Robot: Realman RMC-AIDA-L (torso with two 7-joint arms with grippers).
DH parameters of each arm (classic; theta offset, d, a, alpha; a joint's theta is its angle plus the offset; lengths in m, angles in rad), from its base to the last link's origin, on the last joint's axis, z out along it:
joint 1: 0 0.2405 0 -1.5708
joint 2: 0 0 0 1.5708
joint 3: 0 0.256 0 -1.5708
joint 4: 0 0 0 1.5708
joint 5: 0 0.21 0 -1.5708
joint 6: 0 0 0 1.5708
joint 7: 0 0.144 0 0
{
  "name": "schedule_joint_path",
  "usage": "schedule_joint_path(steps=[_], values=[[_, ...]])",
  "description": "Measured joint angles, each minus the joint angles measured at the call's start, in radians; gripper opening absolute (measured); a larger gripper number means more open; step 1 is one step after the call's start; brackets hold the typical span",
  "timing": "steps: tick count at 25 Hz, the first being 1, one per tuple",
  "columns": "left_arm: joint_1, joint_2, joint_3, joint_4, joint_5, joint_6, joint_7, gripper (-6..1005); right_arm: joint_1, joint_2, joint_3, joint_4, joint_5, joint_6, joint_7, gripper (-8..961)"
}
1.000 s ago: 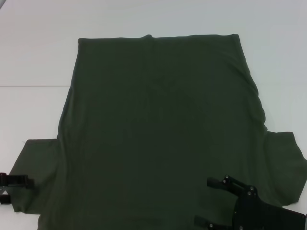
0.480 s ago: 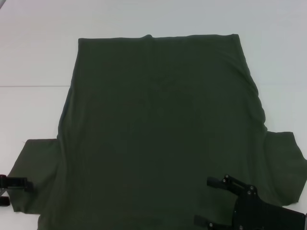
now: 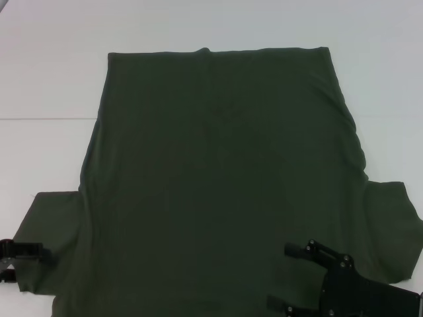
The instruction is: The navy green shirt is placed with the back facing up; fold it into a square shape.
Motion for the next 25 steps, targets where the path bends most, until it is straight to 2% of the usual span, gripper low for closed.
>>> schedule_joint_path(steps=[17, 22, 25], values=[[-0.016, 0.0, 0.003, -0.013, 0.0, -0.029, 0.015, 852, 0.003, 0.0, 0.001, 0.0, 0.0, -0.002, -0.001, 937], [-0.014, 0.0, 0.006, -0.014, 0.001, -0.042, 0.032, 635, 0.004, 0.0, 0.002, 0.0, 0.001, -0.004, 0.0, 937], [-0.014, -0.001, 0.006, -0.015, 0.001, -0.048, 0.033, 544, 0.005, 0.0, 0.002, 0.0, 0.001, -0.004, 0.0, 937]])
